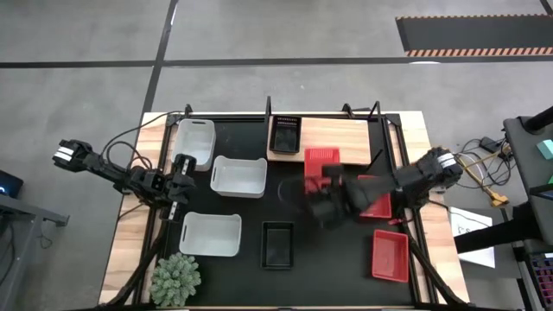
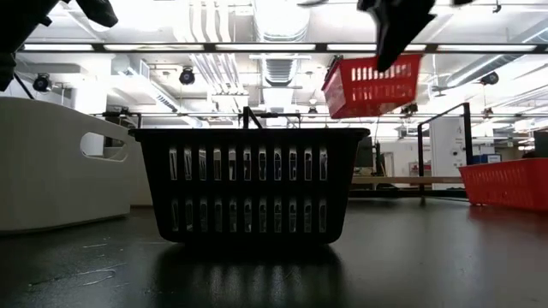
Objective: Stack baskets on shelf by color
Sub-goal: Put the bottom left red bin on the shelf
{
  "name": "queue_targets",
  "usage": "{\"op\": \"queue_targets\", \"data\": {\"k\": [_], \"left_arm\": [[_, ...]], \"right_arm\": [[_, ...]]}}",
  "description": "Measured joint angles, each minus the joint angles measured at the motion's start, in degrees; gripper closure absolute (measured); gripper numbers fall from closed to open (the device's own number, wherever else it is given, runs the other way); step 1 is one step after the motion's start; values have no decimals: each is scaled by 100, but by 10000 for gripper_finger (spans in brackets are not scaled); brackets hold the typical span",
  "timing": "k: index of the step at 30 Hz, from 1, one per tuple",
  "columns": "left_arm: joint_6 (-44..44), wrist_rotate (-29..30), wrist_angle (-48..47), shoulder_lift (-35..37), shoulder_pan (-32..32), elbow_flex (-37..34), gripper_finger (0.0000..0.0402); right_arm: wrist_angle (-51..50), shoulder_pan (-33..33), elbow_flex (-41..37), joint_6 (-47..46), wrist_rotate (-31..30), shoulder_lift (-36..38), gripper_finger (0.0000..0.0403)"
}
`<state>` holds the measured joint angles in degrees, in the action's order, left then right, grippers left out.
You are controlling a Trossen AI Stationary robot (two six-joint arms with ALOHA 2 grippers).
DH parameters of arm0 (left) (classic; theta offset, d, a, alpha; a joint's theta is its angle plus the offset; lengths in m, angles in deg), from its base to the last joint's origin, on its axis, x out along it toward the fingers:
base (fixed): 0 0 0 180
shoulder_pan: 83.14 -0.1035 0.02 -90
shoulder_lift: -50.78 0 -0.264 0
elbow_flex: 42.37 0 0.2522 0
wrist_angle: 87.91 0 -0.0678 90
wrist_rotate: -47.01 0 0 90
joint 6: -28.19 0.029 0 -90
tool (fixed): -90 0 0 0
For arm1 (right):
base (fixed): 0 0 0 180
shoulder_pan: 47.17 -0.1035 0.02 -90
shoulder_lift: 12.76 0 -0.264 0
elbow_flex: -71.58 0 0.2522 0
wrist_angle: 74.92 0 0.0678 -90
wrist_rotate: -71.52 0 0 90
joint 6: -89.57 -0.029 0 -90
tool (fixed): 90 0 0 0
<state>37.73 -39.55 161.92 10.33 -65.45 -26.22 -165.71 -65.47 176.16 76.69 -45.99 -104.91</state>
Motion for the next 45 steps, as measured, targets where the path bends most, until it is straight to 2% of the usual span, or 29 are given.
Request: {"op": "queue_targets", "data": {"k": [4, 8, 17, 28, 35, 45], "left_arm": [[287, 0, 0, 121, 0, 0, 402], [481, 0, -1, 264, 0, 0, 402], [1156, 3, -5, 338, 0, -16, 402], [1552, 18, -2, 381, -7, -17, 402], [1933, 48, -7, 378, -7, -20, 402], [1982, 48, -5, 418, -7, -20, 402]], "right_arm": [[433, 591, -334, 693, 14, 460, 394], [1220, 1080, -964, 1248, 329, 1074, 394], [2100, 2090, -2401, 1470, 697, 2170, 394], [2842, 2627, -3182, 1927, 1019, 2200, 394], [3214, 2909, -3250, 2213, 1424, 2196, 394], [3638, 3245, -3205, 2504, 1602, 2181, 394]]}}
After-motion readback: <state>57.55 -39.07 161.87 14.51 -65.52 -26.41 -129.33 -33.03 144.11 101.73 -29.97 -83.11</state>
